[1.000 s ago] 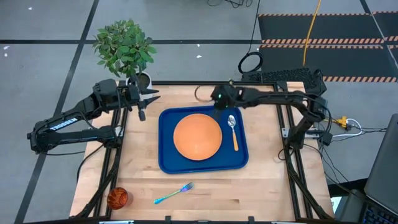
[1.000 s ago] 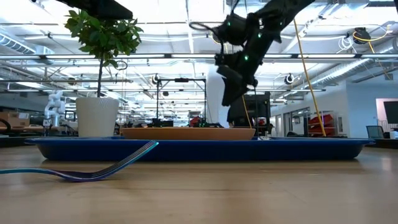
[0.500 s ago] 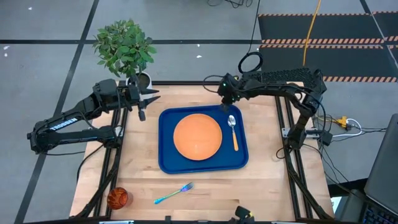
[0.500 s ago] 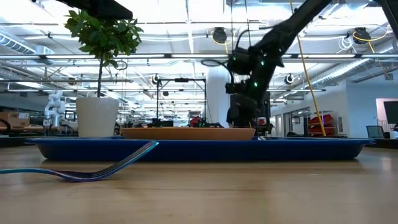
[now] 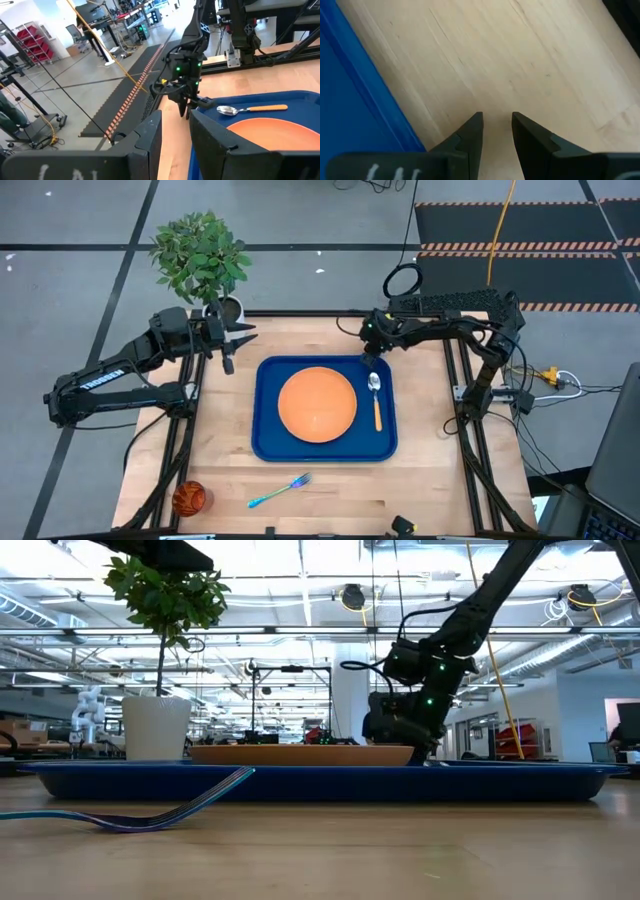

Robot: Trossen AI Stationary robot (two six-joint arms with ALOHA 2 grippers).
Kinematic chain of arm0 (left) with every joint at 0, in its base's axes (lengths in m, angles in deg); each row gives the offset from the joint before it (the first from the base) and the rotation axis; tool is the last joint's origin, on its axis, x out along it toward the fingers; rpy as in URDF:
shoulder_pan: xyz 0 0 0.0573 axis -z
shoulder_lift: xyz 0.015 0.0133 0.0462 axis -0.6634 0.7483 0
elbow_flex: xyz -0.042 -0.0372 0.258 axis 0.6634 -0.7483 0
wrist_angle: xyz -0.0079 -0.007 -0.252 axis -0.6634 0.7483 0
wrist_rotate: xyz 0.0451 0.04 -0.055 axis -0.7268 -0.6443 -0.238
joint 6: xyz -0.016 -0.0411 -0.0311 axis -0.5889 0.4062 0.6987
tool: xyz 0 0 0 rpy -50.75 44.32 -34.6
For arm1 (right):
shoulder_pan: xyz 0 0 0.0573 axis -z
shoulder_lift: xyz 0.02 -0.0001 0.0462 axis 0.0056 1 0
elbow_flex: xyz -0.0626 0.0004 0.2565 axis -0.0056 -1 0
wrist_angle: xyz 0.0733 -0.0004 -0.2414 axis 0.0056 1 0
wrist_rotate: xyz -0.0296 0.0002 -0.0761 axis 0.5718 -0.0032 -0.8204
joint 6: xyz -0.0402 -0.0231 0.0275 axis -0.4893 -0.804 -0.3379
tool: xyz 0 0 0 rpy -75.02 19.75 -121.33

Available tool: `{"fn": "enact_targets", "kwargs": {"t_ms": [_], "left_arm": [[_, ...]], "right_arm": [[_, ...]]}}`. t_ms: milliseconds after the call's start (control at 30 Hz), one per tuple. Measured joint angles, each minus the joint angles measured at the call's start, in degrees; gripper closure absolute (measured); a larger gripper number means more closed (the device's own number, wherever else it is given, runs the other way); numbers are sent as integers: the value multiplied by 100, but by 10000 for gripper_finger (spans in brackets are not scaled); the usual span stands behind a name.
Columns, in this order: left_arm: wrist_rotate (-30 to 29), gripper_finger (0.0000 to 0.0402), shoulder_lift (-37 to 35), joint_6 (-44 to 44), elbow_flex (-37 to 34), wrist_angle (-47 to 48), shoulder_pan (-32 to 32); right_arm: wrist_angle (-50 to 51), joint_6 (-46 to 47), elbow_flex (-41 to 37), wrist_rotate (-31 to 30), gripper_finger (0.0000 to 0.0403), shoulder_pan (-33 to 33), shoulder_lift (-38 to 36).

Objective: Pick and place plate/cup/fork/spoon on tray
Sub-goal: Adjust the serving tray, then put the cup on the serving tray to the top left of the plate

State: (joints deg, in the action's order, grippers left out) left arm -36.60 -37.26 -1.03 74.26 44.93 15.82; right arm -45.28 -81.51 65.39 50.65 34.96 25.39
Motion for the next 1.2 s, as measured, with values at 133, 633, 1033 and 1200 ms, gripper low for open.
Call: {"fn": "enact_targets", "kwargs": {"t_ms": [133, 633, 1033, 1200], "left_arm": [[0, 298, 0, 0, 0, 2, -1], [-10, 298, 2, -60, 0, 0, -2], [-15, 298, 723, 850, 0, 48, -4], [-47, 298, 1197, 1607, 36, 413, 65]], "right_arm": [[9, 26, -18, -8, 303, 2, -39], [16, 994, -46, -1657, 303, -28, -2112], [-3530, 611, -2157, -826, 303, -306, -4376], [-4666, 39, -2739, -559, 303, -279, -4701]]}}
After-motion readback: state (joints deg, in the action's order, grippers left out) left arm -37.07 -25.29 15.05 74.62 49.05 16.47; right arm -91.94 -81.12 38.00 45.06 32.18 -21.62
